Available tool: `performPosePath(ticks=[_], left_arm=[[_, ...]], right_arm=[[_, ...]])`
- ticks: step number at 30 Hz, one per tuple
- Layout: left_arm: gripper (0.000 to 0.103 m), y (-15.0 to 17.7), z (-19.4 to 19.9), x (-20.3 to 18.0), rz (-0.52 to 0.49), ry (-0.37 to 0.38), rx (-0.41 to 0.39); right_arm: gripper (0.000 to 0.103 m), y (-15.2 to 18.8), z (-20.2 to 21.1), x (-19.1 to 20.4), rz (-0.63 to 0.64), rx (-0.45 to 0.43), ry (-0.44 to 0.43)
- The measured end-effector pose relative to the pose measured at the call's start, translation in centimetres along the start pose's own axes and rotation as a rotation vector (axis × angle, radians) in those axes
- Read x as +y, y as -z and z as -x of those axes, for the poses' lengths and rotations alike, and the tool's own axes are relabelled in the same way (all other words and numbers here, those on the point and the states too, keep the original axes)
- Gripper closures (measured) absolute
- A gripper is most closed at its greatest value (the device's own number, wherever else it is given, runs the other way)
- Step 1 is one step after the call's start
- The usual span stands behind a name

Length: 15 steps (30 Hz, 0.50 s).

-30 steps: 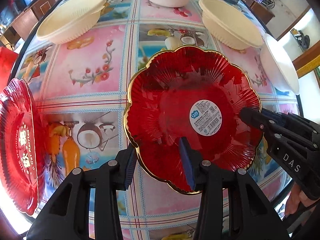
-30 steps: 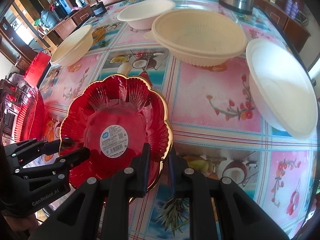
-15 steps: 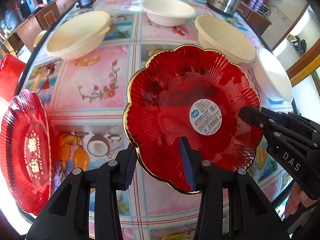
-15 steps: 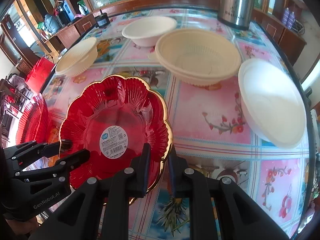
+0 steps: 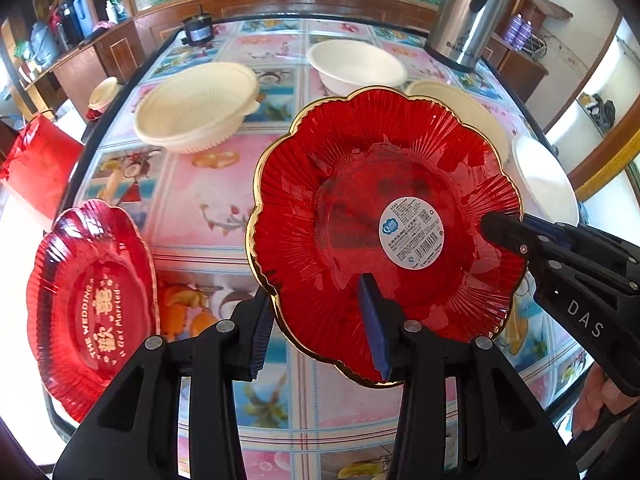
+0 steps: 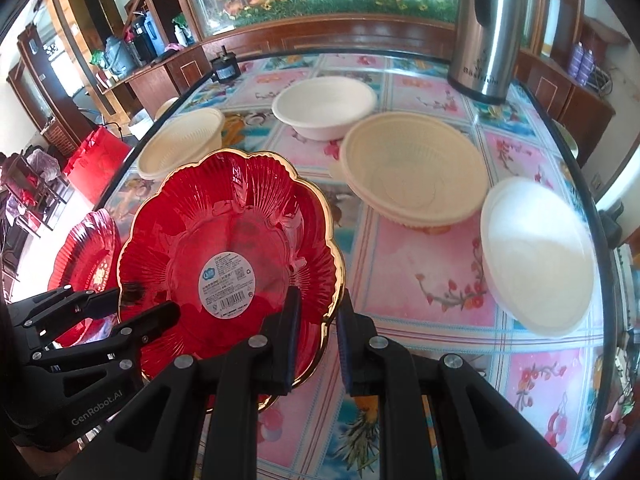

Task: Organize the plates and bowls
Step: 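Lift the red scalloped plate with the right gripper and carry it toward the red plate stack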

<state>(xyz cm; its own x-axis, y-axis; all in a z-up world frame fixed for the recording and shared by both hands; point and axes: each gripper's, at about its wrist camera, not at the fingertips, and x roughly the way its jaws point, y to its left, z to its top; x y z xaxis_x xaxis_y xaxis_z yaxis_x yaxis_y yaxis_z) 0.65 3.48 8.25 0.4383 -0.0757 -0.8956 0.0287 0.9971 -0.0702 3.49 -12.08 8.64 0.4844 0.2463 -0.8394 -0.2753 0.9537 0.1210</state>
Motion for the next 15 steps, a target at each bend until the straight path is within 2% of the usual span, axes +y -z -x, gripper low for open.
performPosePath(ticks=[15], left_arm=[[0.062, 0.1, 2.4, 4.0, 0.109, -0.077, -0.057]], right_arm=[[0.088, -2.0, 0.0, 3.9, 0.094, -0.035, -0.063]])
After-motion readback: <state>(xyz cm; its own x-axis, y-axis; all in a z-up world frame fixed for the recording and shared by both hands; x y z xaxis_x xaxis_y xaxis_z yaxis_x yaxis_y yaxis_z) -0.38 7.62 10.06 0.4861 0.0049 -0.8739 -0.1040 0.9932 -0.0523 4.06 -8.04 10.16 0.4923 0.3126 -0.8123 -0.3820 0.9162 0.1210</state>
